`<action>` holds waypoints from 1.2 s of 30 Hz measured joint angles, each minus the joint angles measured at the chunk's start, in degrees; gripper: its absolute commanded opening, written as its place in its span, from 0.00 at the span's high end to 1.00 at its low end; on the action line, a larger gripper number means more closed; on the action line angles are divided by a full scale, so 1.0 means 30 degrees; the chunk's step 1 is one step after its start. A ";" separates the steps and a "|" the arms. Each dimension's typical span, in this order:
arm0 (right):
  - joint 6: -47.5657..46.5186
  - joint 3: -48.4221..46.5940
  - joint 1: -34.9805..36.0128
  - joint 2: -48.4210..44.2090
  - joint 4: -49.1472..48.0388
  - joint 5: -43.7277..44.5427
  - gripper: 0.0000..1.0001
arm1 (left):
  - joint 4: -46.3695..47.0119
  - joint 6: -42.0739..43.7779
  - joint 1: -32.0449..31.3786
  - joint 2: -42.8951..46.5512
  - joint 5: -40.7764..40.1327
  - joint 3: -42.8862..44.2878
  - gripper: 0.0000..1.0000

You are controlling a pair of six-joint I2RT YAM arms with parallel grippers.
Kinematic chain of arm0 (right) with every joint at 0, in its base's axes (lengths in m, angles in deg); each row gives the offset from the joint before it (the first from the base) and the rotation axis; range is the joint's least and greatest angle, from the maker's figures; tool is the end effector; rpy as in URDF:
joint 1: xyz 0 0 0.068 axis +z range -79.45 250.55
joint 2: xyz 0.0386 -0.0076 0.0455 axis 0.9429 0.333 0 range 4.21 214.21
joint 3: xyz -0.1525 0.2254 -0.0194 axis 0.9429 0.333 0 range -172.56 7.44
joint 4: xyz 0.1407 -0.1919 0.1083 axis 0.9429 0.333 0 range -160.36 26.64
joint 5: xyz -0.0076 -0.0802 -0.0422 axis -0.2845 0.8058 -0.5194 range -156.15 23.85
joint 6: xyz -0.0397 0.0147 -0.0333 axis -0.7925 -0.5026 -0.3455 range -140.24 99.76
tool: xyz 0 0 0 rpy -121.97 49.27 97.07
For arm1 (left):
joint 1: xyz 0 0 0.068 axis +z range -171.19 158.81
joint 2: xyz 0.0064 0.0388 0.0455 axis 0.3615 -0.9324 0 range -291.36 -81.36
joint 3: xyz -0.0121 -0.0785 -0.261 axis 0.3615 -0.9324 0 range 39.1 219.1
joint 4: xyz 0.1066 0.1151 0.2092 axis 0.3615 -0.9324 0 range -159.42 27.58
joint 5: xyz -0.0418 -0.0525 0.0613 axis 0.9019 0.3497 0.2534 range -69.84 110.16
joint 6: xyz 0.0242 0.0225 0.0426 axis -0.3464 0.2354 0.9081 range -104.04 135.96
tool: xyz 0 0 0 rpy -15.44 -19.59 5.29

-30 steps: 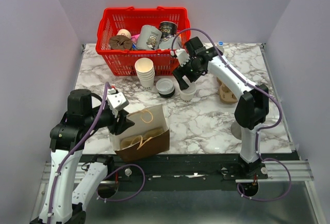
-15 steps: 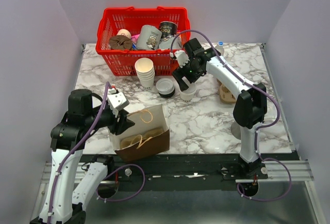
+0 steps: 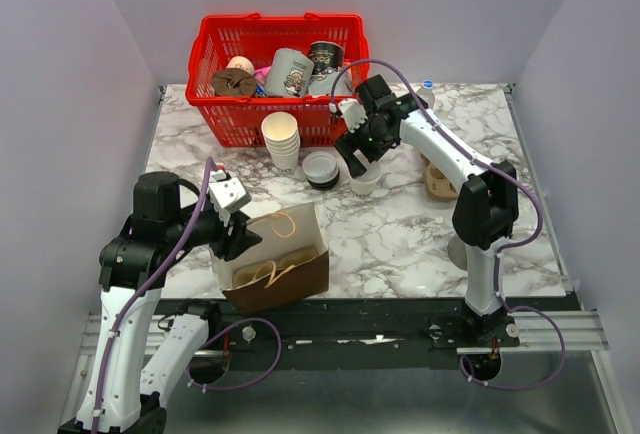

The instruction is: Pack the takeout coffee

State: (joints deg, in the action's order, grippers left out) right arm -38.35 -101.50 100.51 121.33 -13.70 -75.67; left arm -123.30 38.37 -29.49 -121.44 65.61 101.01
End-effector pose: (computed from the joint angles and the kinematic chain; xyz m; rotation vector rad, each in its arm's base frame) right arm 0.3764 0.2238 0.2744 -1.1486 2.4526 0.2867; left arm 0.0953 -0.0396 0.3680 0.9471 1.8881 -0.7398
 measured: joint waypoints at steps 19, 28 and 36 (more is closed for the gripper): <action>-0.1362 -0.0393 0.0029 -0.2747 0.2288 0.0138 0.36 | 0.0998 -0.0459 0.0015 -0.0007 -0.0102 -0.0189 0.45; -0.1479 -0.5952 0.0029 -0.5894 0.3599 -0.3053 0.54 | 0.2390 -0.1399 0.0015 -0.0306 -0.0095 -0.0605 0.75; -0.1530 -0.7919 0.1523 -0.8888 0.3133 -0.7519 0.88 | 0.3577 -0.2535 0.0015 -0.0801 0.0597 -0.0780 1.00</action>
State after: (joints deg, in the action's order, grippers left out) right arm -42.94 -125.26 105.07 94.66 -4.30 -98.23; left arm -112.57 30.77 -29.44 -123.84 67.41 98.67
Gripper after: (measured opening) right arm 0.885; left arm 0.033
